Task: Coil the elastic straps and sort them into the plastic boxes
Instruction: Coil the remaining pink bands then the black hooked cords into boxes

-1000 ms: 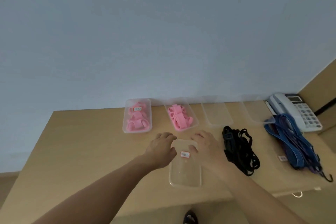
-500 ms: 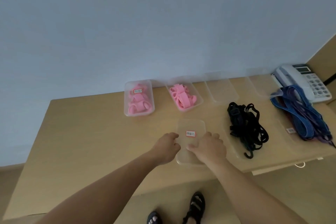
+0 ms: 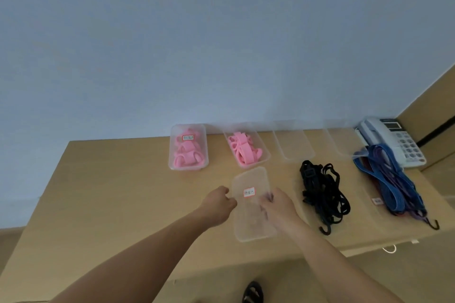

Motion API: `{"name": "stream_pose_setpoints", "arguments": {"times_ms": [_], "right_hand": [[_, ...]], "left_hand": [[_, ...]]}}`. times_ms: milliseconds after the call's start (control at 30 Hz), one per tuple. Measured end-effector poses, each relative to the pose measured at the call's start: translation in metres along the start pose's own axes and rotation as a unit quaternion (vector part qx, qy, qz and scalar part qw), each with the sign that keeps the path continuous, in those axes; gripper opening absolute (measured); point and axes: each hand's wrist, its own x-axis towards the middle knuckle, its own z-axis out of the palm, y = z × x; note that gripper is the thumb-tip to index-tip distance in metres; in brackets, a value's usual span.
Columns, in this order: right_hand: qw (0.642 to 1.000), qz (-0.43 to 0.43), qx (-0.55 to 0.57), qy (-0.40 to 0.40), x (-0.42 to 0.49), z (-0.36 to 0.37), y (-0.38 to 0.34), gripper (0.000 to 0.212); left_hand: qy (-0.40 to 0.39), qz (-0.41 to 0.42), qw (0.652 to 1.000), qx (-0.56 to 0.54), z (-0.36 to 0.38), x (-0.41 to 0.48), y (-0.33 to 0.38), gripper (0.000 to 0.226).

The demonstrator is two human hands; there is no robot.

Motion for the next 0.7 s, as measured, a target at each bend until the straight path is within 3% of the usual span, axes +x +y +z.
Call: {"name": "stream_pose_setpoints", "arguments": {"times_ms": [133, 267, 400, 533, 700], "right_hand": [[0.994, -0.11, 0.019, -0.008, 0.004, -0.02, -0.03, 0.003], [0.986, -0.166, -0.017, 0.021, 0.029, -0.037, -0.062, 0.018], [0.983, -0.173, -0.052, 0.035, 0.075, -0.047, -0.085, 0.02], [0.977, -0.189, -0.098, 0.031, 0.128, -0.049, -0.094, 0.012], [0.973, -0.183, -0.144, 0.003, 0.179, -0.037, -0.093, 0.013]], "left_hand": [[0.044, 0.011, 0.996, -0.071, -0.01, 0.007, 0.022, 0.044], [0.108, 0.019, 0.984, -0.143, -0.03, 0.026, 0.046, 0.032], [0.146, 0.001, 0.976, -0.163, -0.046, 0.055, 0.067, 0.01], [0.173, -0.035, 0.974, -0.14, -0.049, 0.09, 0.076, 0.02], [0.204, -0.087, 0.97, -0.096, -0.045, 0.124, 0.077, 0.016]]}}
